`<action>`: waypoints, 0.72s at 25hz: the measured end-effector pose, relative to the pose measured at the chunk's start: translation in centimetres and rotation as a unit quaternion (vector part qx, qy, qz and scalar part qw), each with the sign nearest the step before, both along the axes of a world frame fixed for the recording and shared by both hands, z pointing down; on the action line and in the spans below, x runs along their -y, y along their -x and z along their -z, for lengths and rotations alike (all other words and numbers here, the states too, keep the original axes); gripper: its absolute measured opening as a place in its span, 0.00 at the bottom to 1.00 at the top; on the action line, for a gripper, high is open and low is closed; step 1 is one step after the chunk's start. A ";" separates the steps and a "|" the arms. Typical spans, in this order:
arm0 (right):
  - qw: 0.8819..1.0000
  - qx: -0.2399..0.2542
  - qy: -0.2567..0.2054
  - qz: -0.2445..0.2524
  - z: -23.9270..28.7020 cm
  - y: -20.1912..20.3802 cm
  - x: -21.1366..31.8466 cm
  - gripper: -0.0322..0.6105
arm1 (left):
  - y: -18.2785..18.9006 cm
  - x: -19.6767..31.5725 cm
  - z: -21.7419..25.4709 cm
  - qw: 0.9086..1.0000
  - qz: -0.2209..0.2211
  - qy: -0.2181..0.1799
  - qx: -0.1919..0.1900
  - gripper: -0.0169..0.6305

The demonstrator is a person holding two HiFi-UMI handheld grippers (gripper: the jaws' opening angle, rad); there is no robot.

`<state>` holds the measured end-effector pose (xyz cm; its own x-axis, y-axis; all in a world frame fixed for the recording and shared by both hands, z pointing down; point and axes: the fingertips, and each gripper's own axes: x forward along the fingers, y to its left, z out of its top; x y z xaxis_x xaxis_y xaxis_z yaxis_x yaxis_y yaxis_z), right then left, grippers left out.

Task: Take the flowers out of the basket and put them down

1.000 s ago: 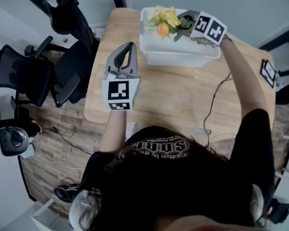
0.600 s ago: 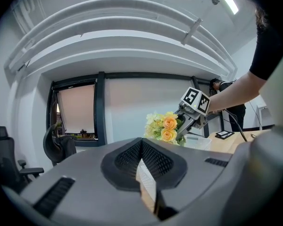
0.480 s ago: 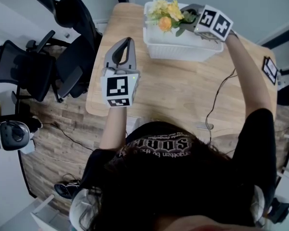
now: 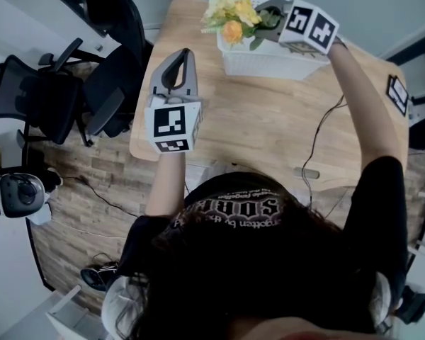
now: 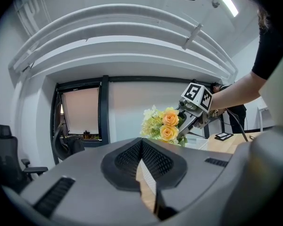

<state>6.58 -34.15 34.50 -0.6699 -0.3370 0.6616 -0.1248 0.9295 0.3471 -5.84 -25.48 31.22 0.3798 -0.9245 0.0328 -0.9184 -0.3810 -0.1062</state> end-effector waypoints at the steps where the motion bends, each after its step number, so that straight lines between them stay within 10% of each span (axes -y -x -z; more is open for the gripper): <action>1: 1.000 0.000 0.001 0.002 0.0 0.4 -0.5 0.26 | 0.3 -0.3 0.1 1.000 0.000 -0.004 0.000 0.03; 18: 0.999 0.016 0.014 0.036 -2.8 9.8 -8.3 0.27 | 6.5 -5.8 0.2 1.000 0.009 -0.024 0.001 0.03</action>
<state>-3.24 -25.83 37.32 -0.7124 -0.2689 0.6482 -0.0676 0.9457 0.3180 -12.31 -19.71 31.07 0.3629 -0.9318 -0.0118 -0.9250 -0.3587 -0.1252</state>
